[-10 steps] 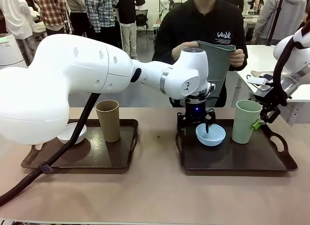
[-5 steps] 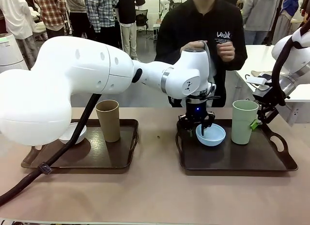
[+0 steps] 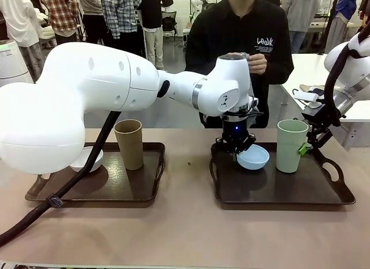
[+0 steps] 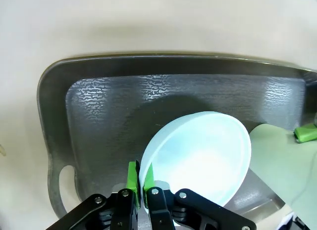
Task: Set up a tray with a mat and arrange the tableware.
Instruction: Pick up the Picnic Bowl and Reusable plastic cup from the Handle tray in front of the human's position and hold them in the air.
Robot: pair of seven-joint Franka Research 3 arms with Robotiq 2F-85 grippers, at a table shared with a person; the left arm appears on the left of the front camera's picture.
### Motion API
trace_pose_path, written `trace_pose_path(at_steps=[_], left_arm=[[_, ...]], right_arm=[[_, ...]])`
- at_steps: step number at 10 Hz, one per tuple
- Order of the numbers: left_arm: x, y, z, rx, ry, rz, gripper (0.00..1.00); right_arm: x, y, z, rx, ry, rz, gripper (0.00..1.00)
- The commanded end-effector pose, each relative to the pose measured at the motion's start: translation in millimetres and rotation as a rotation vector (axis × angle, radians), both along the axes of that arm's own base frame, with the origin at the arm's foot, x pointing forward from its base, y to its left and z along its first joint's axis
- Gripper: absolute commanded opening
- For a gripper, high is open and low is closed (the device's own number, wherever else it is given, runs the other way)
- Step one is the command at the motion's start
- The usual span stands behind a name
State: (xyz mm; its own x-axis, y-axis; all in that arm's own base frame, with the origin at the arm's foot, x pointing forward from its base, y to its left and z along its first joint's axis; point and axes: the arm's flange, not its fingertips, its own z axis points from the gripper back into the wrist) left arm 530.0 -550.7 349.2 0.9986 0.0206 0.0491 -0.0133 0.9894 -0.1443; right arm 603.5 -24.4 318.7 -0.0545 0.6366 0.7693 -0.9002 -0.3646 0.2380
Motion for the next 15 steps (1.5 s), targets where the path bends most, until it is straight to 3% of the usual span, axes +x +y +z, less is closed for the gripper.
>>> trace_pose_path(at_steps=[1, 2, 4, 7, 10, 12, 13, 14, 15], left_arm=[[0.6, 1.0, 6.7, 0.003, 0.02, -0.005, 0.0], [-3.3, 2.6, 13.7, -0.01, 0.017, -0.018, 0.0], [-27.6, 8.6, 49.6, -0.002, -0.016, -0.054, 0.03], [-61.9, 18.1, 115.3, -0.013, -0.154, -0.043, 0.03], [-100.5, 15.7, 169.6, -0.015, -0.285, -0.044, 0.03], [-108.8, 24.7, 180.2, -0.048, -0.308, -0.022, 0.03], [-96.7, 9.7, 187.1, -0.038, -0.251, -0.079, 0.03], [-96.7, 9.7, 187.1, -0.038, -0.251, -0.079, 0.03], [-96.7, 9.7, 187.1, -0.038, -0.251, -0.079, 0.03]], right_arm=[[0.3, -3.3, 1.5, -0.009, -0.026, 0.024, 0.0], [-3.7, -6.3, 10.3, -0.004, -0.053, 0.006, 0.0], [-27.8, -16.5, 52.1, 0.034, -0.183, -0.012, 0.0], [-75.2, -36.9, 109.7, 0.06, -0.344, -0.056, 0.0], [-115.9, -44.7, 146.4, 0.072, -0.417, -0.061, 0.0], [-138.4, -42.4, 166.5, 0.076, -0.494, -0.068, 0.0], [-131.7, -36.9, 167.5, 0.086, -0.529, -0.055, 0.0], [-126.5, -54.0, 169.1, 0.064, -0.422, -0.057, 0.0], [-126.5, -54.0, 169.1, 0.064, -0.422, -0.057, 0.0]])
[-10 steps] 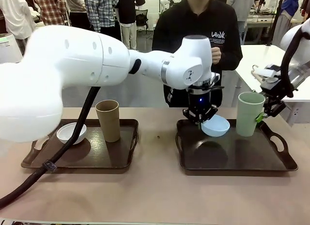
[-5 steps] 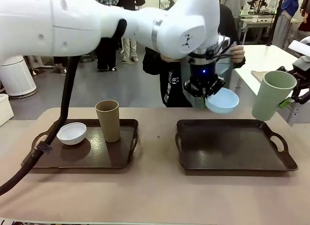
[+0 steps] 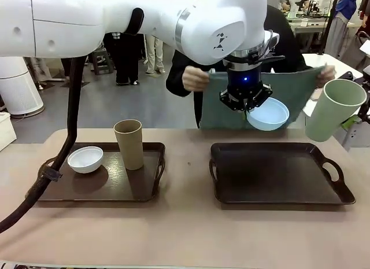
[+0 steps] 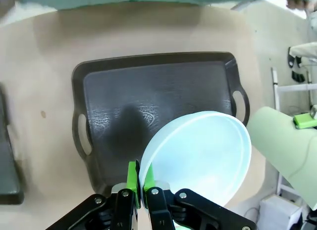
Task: Set up a tray with a mat and arrange the tableware.
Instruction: Pick up the Picnic Bowl and Reusable plastic cup from the Handle tray in front of the human's position and hold them in the air, then place the Picnic Bowl and Reusable plastic cup back onto the Handle tray in front of the human's position.
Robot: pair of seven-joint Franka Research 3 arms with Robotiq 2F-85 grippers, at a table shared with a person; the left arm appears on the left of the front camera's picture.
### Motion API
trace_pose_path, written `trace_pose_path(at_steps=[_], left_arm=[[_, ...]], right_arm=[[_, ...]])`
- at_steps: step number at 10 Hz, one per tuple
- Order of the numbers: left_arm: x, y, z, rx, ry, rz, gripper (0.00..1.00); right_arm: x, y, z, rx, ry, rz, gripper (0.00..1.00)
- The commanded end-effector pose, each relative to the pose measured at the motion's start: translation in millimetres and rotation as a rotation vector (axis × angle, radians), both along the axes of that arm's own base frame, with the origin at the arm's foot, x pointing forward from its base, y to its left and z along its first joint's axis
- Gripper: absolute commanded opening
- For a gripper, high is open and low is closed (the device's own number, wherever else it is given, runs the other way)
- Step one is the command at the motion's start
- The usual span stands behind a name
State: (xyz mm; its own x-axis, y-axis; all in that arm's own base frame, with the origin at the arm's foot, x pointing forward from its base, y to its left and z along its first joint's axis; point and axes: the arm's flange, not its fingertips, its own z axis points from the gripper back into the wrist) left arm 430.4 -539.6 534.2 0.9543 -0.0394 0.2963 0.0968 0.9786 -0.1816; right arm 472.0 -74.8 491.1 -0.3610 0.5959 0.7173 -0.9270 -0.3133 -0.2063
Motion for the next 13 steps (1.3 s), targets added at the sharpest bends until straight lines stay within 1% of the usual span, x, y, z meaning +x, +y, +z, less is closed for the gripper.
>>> trace_pose_path(at_steps=[1, 13], left_arm=[[2.9, -1.3, 2.1, 0.011, -0.001, -0.008, 0.03], [2.9, -1.3, 2.1, 0.011, -0.001, -0.008, 0.03]], right_arm=[[5.1, -3.5, -3.4, -0.004, 0.03, 0.0, 0.0], [5.1, -3.5, -3.4, -0.004, 0.03, 0.0, 0.0]])
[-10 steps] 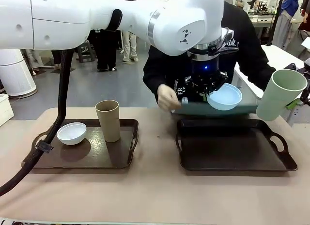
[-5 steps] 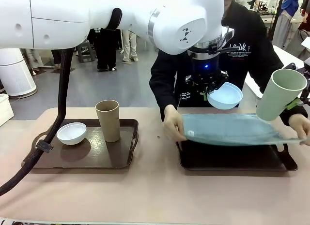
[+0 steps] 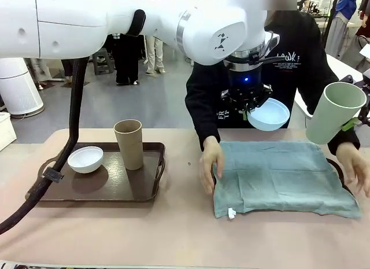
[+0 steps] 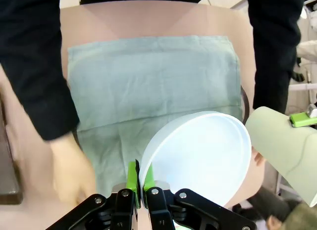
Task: Set up a tray with a mat and arrange the tableware.
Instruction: Place the Picnic Bowl and Reusable plastic cup back onto the Handle tray in front of the human's position.
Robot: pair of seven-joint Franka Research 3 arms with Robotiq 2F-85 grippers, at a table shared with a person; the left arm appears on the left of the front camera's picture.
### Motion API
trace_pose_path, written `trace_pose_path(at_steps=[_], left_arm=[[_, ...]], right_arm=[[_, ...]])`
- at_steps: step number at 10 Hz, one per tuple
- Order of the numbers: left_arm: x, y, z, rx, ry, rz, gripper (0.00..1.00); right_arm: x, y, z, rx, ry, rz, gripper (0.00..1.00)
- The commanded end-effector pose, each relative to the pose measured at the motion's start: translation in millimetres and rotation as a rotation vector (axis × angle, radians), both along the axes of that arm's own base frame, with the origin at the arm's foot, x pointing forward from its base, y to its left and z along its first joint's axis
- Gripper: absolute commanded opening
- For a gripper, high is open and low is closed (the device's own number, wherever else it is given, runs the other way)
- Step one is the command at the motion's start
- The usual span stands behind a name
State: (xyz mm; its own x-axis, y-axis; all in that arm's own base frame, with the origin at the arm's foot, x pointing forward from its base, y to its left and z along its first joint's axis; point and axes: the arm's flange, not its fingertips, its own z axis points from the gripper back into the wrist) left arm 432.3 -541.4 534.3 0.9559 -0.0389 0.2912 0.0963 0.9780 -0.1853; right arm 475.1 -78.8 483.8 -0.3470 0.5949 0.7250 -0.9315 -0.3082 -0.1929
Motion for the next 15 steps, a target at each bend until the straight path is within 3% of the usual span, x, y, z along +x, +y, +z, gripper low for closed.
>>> trace_pose_path(at_steps=[1, 15], left_arm=[[1.0, 0.5, 2.0, 0.014, -0.006, -0.007, 0.03], [1.0, 0.5, 2.0, 0.014, -0.006, -0.007, 0.03]], right_arm=[[2.0, 0.4, 3.9, -0.008, 0.014, 0.004, 0.0], [2.0, 0.4, 3.9, -0.008, 0.014, 0.004, 0.0]])
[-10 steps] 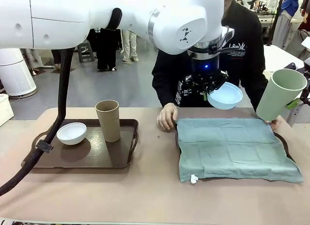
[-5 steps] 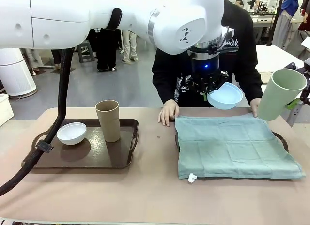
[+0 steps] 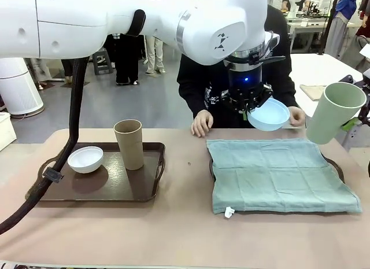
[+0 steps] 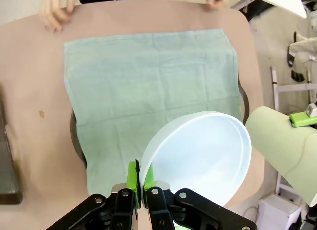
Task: Set up a tray with a mat and arrange the tableware.
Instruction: Place the Picnic Bowl and Reusable plastic cup back onto the Handle tray in front of the human's position.
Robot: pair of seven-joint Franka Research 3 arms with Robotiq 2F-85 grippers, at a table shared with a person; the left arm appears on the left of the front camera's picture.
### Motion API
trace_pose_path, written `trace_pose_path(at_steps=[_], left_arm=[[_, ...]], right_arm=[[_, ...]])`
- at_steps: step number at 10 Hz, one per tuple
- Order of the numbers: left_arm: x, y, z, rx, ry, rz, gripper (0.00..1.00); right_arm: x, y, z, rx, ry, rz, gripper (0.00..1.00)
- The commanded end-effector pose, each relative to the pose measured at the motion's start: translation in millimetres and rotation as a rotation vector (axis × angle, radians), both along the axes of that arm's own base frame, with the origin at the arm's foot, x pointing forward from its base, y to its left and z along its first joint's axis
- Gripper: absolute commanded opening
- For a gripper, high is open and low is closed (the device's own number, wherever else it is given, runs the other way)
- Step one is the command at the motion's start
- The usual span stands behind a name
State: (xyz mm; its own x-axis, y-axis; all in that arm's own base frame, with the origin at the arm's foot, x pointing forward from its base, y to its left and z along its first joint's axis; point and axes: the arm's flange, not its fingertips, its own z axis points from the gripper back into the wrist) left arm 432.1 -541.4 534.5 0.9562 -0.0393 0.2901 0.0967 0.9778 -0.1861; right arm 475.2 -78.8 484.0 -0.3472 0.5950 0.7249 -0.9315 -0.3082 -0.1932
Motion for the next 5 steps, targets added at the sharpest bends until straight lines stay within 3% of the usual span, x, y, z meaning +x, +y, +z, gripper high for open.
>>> trace_pose_path(at_steps=[1, 5], left_arm=[[1.2, 0.5, 1.8, 0.015, -0.007, -0.006, 0.03], [1.2, 0.5, 1.8, 0.015, -0.007, -0.006, 0.03]], right_arm=[[1.9, 0.4, 3.8, -0.008, 0.014, 0.004, 0.0], [1.9, 0.4, 3.8, -0.008, 0.014, 0.004, 0.0]])
